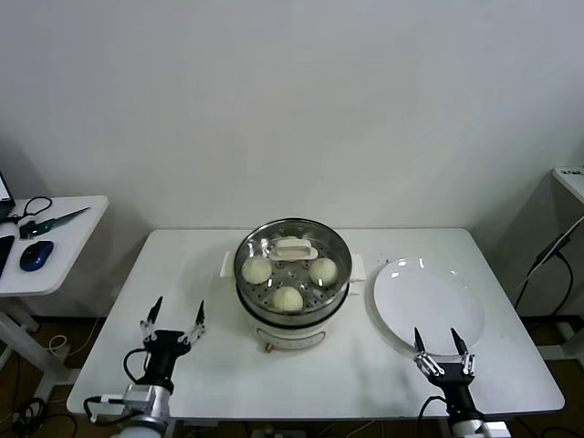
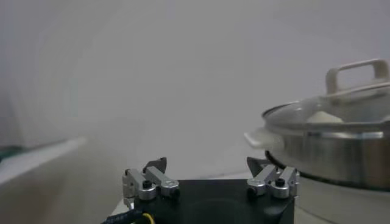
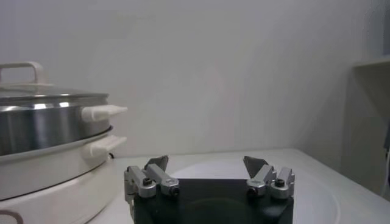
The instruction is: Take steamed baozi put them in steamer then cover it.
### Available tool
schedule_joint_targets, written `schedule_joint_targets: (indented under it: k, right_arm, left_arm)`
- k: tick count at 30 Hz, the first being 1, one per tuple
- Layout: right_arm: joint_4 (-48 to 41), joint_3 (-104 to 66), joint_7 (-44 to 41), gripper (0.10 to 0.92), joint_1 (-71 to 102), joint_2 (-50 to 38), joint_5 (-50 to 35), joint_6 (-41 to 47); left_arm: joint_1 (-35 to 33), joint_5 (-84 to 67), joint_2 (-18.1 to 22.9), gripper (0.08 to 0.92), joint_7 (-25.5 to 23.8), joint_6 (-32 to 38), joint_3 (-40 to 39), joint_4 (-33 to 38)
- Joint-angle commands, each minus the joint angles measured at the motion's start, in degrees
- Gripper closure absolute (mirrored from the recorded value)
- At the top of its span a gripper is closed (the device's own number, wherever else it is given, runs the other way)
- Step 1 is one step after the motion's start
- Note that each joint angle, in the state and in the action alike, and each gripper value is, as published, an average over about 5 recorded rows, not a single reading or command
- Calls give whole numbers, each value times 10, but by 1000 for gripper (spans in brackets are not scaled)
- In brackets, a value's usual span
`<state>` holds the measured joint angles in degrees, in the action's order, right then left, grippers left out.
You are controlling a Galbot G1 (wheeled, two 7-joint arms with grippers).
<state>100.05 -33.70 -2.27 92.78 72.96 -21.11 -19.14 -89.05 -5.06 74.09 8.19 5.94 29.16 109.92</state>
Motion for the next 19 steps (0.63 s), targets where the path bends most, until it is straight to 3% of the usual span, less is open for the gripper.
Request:
schedule_joint_targets:
  k: [1,19]
  right_arm:
    - [-4,2,-2,203,0,-2,-5,-5]
    - [-4,2,-2,203,1,0,-3,-6]
  left_arm:
    - [-15,-93,11,177,5,71,28,-69]
    - [-27,-91,12,177,-26,83,20,-46]
